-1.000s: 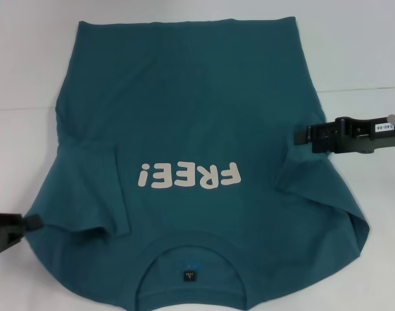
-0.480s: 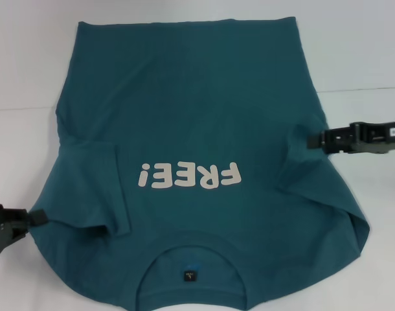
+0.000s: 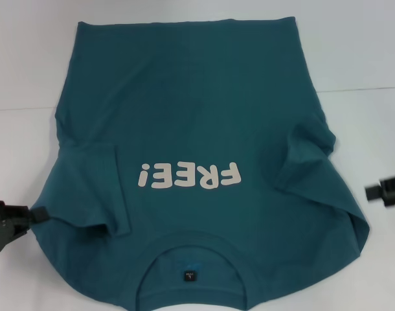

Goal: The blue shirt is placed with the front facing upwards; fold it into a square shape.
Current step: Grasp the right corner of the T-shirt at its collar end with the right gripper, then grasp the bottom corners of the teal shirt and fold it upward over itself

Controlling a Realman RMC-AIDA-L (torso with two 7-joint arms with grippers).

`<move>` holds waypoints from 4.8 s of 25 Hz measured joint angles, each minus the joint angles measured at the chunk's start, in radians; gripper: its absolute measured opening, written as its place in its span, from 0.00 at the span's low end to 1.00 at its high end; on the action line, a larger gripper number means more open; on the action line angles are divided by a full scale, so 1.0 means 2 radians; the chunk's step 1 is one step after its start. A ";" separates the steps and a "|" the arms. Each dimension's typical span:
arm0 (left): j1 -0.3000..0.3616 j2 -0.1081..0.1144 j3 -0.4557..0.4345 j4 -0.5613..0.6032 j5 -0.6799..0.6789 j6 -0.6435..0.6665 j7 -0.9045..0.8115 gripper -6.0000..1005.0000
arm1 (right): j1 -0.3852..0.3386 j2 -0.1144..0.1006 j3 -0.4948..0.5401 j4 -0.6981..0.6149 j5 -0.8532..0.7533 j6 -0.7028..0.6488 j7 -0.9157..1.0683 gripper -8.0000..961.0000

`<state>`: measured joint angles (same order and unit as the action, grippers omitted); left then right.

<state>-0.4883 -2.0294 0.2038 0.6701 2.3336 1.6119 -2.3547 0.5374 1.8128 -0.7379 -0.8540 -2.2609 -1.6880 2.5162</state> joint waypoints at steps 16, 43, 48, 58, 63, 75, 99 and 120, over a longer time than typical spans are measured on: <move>0.001 -0.001 -0.001 -0.001 -0.002 -0.006 -0.001 0.03 | 0.015 0.026 0.004 0.000 -0.102 0.056 0.001 0.68; 0.005 -0.003 -0.001 -0.003 -0.004 -0.017 -0.001 0.04 | 0.046 0.071 0.000 0.005 -0.176 0.115 0.006 0.68; 0.005 -0.003 -0.001 -0.006 -0.004 -0.019 0.001 0.04 | 0.053 0.077 -0.001 0.008 -0.188 0.119 0.007 0.68; 0.006 -0.003 -0.001 -0.007 -0.003 -0.020 0.002 0.05 | 0.071 0.080 -0.013 0.044 -0.189 0.136 0.006 0.68; 0.006 -0.003 -0.001 -0.007 -0.003 -0.021 0.002 0.05 | 0.075 0.083 -0.012 0.044 -0.177 0.135 0.002 0.67; 0.006 -0.003 -0.003 -0.008 -0.004 -0.023 0.001 0.05 | 0.078 0.084 -0.013 0.042 -0.176 0.127 -0.001 0.64; 0.007 0.000 0.023 0.015 0.028 0.022 0.005 0.06 | 0.072 0.069 -0.011 0.026 -0.178 0.065 -0.004 0.04; 0.056 -0.012 0.050 0.102 0.090 0.142 0.002 0.07 | 0.015 0.065 -0.009 -0.029 -0.183 -0.041 -0.011 0.04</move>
<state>-0.3756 -2.0524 0.3036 0.8749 2.5130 1.8953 -2.3516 0.5671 1.9435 -0.7565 -0.9116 -2.6278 -1.7697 2.4933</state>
